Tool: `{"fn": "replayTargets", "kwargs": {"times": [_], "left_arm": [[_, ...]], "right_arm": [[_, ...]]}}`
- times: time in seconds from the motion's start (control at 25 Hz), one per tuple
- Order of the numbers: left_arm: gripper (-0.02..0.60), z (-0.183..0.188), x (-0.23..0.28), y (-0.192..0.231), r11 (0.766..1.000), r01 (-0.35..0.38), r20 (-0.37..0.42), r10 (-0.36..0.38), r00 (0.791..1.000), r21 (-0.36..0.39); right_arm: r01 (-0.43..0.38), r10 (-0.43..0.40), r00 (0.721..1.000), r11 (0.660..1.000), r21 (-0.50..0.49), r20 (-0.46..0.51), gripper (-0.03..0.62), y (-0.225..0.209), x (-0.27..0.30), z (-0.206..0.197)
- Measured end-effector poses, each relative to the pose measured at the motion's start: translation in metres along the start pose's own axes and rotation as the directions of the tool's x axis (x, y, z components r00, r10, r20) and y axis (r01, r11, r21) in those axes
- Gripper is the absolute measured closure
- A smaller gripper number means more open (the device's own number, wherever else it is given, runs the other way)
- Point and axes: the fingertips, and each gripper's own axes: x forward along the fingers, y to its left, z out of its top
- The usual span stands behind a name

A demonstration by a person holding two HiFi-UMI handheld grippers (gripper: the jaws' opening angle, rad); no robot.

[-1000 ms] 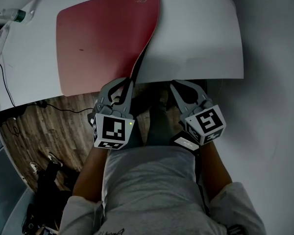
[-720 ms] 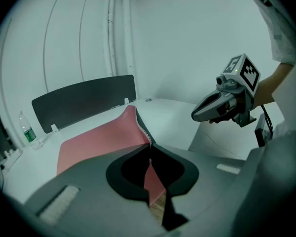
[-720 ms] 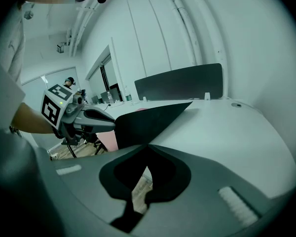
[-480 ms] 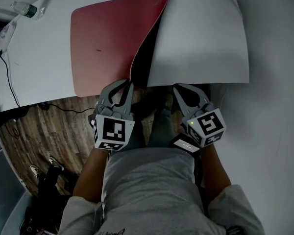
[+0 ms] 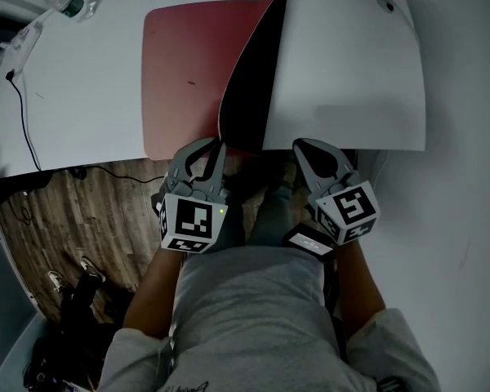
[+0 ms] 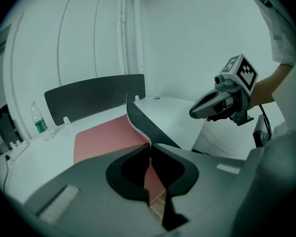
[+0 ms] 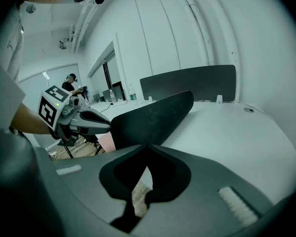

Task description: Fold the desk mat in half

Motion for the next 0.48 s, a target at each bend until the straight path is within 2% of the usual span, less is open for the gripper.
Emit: {"fn": "replayTargets", "kwargs": {"times": [0.48], "left_arm": [[0.546, -0.036, -0.022, 0.038, 0.998, -0.030, -0.025, 0.029, 0.999, -0.051]], "right_arm": [[-0.020, 0.020, 1.000, 0.999, -0.032, -0.015, 0.586, 0.029, 0.030, 0.015]]}}
